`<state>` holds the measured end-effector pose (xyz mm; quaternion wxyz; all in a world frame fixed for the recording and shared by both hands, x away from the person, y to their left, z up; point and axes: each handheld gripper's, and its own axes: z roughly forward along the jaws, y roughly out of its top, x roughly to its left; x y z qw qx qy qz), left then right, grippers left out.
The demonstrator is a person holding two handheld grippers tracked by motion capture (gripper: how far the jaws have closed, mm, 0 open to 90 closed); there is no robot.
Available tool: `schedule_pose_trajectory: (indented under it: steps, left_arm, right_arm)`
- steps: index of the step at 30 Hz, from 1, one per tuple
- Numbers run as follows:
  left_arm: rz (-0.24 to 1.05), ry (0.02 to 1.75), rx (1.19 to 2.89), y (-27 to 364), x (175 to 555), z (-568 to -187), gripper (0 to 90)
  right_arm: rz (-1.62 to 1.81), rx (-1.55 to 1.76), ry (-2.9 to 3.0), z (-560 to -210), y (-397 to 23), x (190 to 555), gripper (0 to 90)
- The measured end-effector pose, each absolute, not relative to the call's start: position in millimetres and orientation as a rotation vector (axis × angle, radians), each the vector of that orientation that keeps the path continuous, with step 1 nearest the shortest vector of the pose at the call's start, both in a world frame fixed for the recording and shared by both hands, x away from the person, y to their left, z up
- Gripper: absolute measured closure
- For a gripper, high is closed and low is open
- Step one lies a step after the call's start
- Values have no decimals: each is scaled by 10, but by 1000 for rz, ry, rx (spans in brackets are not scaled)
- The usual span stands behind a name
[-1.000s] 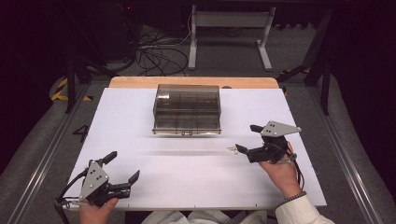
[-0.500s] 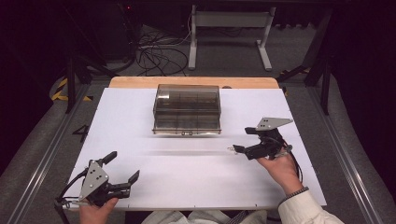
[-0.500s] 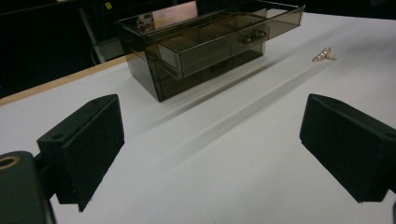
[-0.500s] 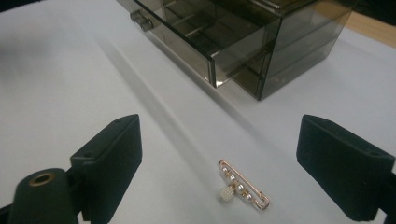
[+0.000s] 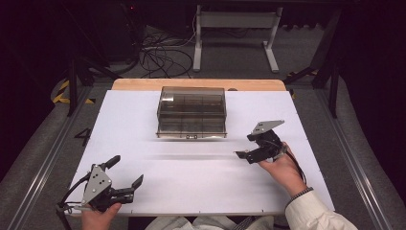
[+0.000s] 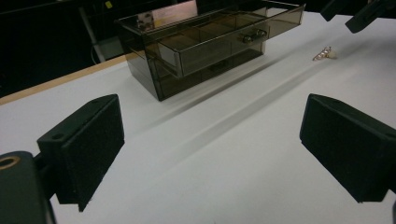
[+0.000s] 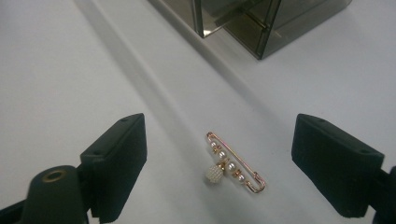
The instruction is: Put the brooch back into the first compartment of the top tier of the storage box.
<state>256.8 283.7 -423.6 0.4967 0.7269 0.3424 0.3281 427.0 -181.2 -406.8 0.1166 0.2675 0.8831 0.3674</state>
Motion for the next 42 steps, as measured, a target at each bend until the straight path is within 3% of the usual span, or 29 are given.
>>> schedule_pose_trajectory:
  steps: [15,42]
  left_arm:
    - [794,838,1779,2842,2589,-4247,73]
    - [781,837,1779,2831,2588,-4253,73]
  right_arm:
    - [922,852,2644,-4224,-1703,4394,293]
    - [809,843,2708,-4377,-1585,4485,371]
